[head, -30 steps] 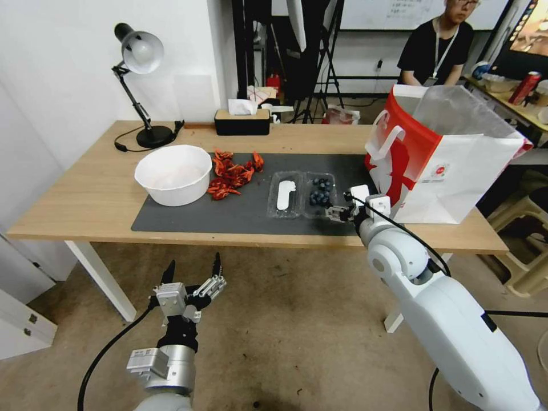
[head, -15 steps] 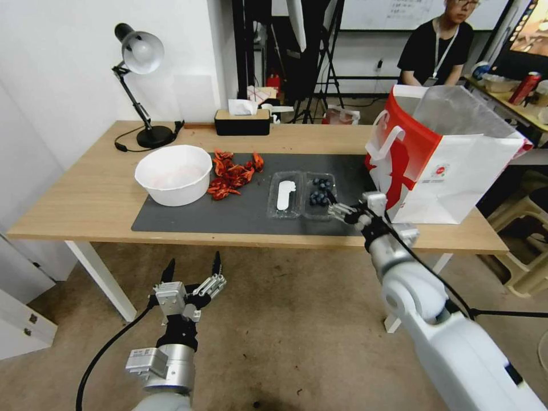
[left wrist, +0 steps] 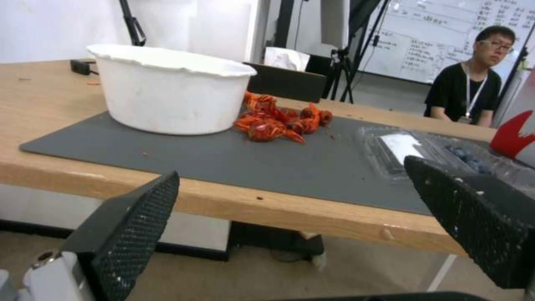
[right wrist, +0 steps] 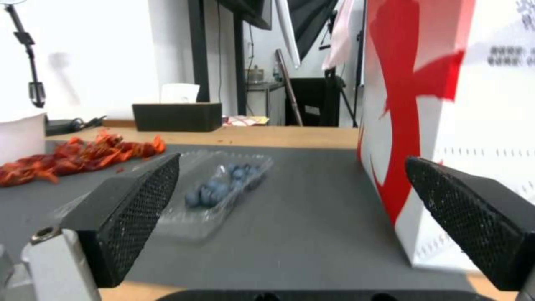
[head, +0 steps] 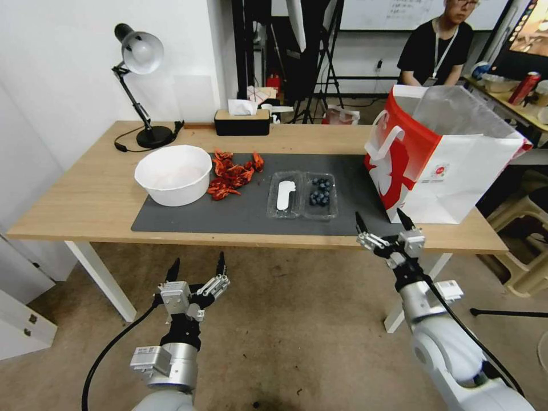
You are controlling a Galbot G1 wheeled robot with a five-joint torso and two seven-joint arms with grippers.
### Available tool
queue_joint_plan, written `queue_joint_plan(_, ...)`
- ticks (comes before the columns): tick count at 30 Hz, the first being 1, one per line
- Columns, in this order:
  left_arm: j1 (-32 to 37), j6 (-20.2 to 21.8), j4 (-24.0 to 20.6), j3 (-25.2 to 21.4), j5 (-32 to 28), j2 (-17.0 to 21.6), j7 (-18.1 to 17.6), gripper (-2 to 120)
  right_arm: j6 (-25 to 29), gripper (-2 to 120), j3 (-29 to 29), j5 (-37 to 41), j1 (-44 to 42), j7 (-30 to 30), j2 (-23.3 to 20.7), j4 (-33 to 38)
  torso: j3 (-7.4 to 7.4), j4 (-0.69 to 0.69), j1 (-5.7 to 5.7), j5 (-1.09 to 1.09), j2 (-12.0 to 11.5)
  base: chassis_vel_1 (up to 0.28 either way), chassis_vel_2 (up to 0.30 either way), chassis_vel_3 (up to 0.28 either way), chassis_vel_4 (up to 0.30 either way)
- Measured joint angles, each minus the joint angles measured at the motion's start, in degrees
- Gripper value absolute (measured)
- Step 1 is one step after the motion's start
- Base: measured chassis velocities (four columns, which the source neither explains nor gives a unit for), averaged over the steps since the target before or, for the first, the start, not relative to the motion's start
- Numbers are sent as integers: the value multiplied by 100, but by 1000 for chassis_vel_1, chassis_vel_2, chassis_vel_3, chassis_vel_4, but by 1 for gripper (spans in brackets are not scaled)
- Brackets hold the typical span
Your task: Close the takeout container lid, then place the container into the takeout bag.
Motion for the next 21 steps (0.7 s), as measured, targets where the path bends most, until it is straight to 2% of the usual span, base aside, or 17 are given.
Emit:
queue_joint_plan(4, -46, 8, 93, 58, -22, 49, 4, 100, 202, 100, 79, 16, -352, -227, 167, -16, 0, 0, 0, 0, 0, 0, 0, 0, 0)
queue_joint_plan(15, -115, 32, 131, 100, -236, 98, -18, 100, 250, 100, -7, -145, -502, -260, 331, -40, 1, 0, 0, 0, 0, 0, 0, 0, 0)
queue_joint_plan(17, -146, 33, 124, 146, -485, 134, -38, 100, 268, 100, -40, -161, -489, -262, 332, -49, 1, 0, 0, 0, 0, 0, 0, 0, 0)
queue_joint_plan(18, -179, 25, 57, 198, -864, 182, -65, 100, 273, 100, -82, -161, -447, -268, 317, -57, 1, -1, 0, 0, 0, 0, 0, 0, 0)
queue_joint_plan(19, -179, 25, 57, 198, -864, 182, -65, 100, 273, 100, -82, -161, -447, -268, 317, -57, 1, -1, 0, 0, 0, 0, 0, 0, 0)
queue_joint_plan(21, -237, 4, -148, 268, -1623, 297, -103, 100, 270, 100, -195, -156, -327, -274, 239, -86, 1, 1, 0, 0, 0, 0, 0, 0, 0)
